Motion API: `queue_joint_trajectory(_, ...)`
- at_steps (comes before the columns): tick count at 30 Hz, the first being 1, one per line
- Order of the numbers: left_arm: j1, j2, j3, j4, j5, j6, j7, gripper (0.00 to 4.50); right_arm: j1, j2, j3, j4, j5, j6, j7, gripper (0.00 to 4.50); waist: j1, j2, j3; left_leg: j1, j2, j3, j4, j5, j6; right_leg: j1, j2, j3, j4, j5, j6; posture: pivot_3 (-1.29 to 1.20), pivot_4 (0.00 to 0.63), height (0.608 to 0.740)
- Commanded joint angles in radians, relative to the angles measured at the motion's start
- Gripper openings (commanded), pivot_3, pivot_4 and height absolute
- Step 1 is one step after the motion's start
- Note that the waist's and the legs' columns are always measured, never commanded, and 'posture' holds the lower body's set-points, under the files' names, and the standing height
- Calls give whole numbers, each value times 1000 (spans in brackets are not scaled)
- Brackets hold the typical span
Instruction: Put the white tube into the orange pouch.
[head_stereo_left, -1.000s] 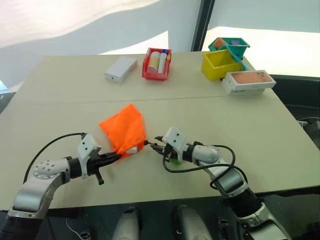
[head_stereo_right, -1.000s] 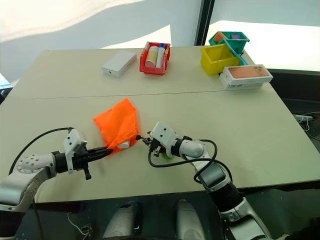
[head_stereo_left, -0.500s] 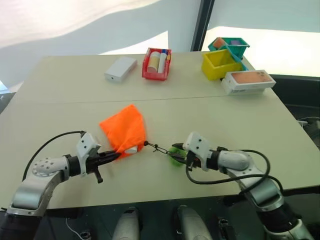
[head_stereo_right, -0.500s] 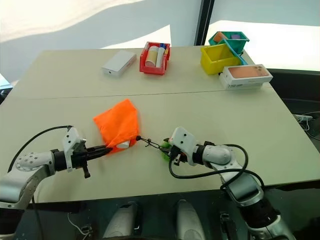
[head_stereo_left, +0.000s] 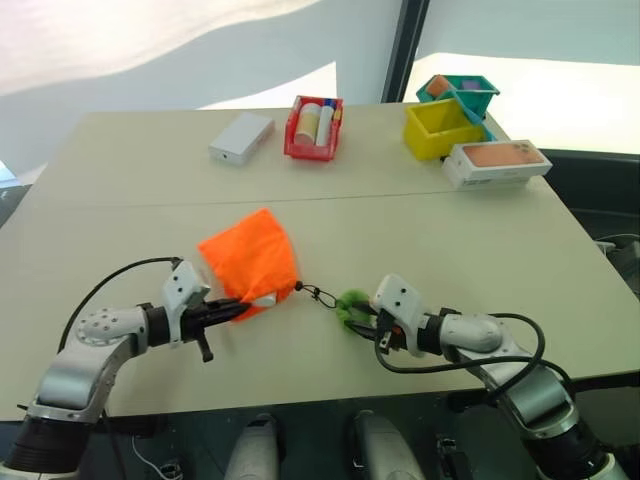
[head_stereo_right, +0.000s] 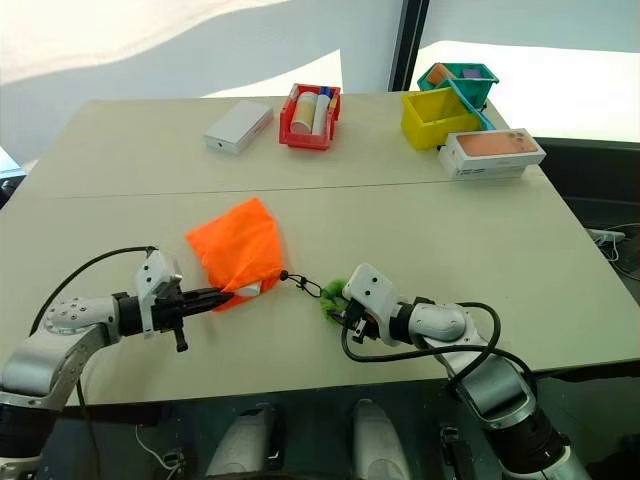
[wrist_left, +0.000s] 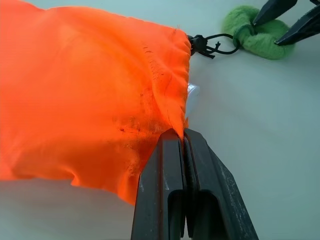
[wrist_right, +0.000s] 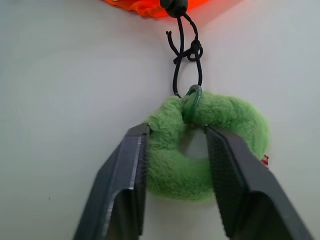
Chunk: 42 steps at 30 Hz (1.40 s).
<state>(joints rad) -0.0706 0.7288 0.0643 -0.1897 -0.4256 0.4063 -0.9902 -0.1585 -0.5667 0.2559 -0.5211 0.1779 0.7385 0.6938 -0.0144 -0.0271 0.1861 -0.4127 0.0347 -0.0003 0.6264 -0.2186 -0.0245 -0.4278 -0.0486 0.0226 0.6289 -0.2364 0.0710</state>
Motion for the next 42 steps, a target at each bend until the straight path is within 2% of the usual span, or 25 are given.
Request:
queue_joint_trajectory(1,-3,-4,6,-14,-3,-15,-1,0,5,-3,-5,-28,9,2,-10,2895,0,0,0,0,0,0,0,0,0,0,0,0,0,0,0,0,150,740)
queue_joint_trajectory(6,1,-6,8,-18,-4,-13,0,0,-3,-4,-51,-59,55,30,-5,2895,0,0,0,0,0,0,0,0,0,0,0,0,0,0,0,0,150,740)
queue_joint_trajectory(14,1,-11,2,-21,-1,-18,0,0,12,-21,44,-29,7,12,-13,2895,0,0,0,0,0,0,0,0,0,0,0,0,0,0,0,0,150,740)
queue_joint_trajectory(17,4,-12,5,-24,-10,-15,-9,0,10,-8,43,-3,-13,-5,-42,2022,0,0,0,0,0,0,0,0,0,0,0,0,0,0,0,0,150,740)
queue_joint_trajectory(18,5,-12,9,-27,-19,-10,-14,0,10,-8,36,-7,-8,-3,-42,1483,0,0,0,0,0,0,0,0,0,0,0,0,0,0,0,0,150,740)
queue_joint_trajectory(21,6,0,29,-36,-59,25,-37,943,12,-21,17,-22,0,-3,-36,1,0,0,0,0,0,0,0,0,0,0,0,0,0,0,0,0,150,740)
queue_joint_trajectory(26,-52,36,68,-40,-119,92,-49,3494,21,-41,-45,-61,39,-11,-15,0,2,0,0,0,0,0,0,0,0,0,0,0,0,0,0,0,150,740)
queue_joint_trajectory(29,-105,60,88,-37,-189,168,-76,3494,24,-47,-73,-82,66,-18,-2,0,2,0,0,-3,0,-2,3,0,0,-1,1,-2,0,0,0,0,150,740)
queue_joint_trajectory(33,-313,62,37,67,-226,230,-150,3494,35,-74,-101,-118,93,-34,33,0,5,0,0,-4,-1,-3,3,0,0,-1,1,-3,0,-1,2,0,150,740)
queue_joint_trajectory(39,-642,-47,-217,356,-55,125,-341,3494,32,-84,-111,-112,98,-48,32,0,5,0,0,-5,-2,-3,5,0,0,0,2,-3,0,-1,3,0,150,740)
queue_joint_trajectory(42,-808,-143,-338,621,60,34,-456,3494,23,-75,-99,-102,89,-58,24,0,5,-1,0,-6,-3,-4,6,0,1,0,3,-3,0,-1,3,0,150,740)
